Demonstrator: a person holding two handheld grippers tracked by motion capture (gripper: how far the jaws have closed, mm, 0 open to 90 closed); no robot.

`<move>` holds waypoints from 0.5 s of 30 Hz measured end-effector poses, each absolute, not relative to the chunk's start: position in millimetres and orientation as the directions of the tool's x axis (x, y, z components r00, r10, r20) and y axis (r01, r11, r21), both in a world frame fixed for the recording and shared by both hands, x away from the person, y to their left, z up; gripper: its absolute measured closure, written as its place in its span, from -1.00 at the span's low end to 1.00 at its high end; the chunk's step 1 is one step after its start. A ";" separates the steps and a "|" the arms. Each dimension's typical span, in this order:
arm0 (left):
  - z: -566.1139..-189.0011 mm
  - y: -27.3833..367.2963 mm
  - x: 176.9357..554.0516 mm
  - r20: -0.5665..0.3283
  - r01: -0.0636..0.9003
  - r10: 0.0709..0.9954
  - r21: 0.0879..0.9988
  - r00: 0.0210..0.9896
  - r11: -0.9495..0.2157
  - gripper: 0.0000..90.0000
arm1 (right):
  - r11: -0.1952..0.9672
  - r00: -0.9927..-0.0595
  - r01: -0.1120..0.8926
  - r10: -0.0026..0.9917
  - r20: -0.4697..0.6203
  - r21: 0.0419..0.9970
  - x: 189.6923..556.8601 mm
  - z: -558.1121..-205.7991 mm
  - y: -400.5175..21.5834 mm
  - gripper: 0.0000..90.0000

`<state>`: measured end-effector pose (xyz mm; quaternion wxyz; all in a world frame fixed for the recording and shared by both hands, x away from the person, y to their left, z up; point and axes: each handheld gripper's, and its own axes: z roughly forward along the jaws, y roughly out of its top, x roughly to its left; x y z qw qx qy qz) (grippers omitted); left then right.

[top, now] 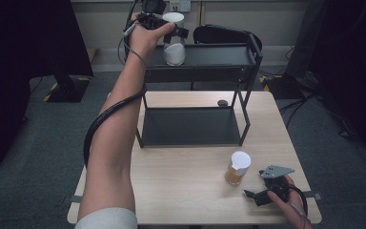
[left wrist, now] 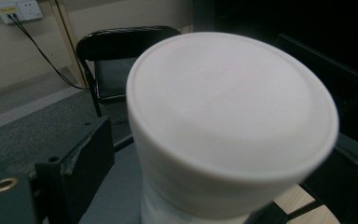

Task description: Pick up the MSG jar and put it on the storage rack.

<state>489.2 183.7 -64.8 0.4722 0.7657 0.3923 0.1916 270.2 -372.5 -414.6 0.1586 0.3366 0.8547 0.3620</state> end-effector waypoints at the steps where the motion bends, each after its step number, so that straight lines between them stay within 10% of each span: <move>1: -66.3 185.0 487.0 -0.081 0.420 0.783 0.875 0.616 -0.240 -0.84 | 0.511 -0.723 0.460 0.690 -0.028 0.726 270.2 -414.6 -372.5 -1.00; 15: -87.5 199.6 457.2 -0.116 0.406 0.768 0.892 0.630 -0.198 -0.99 | 0.512 -0.724 0.459 0.690 -0.029 0.726 270.1 -414.7 -372.5 -1.00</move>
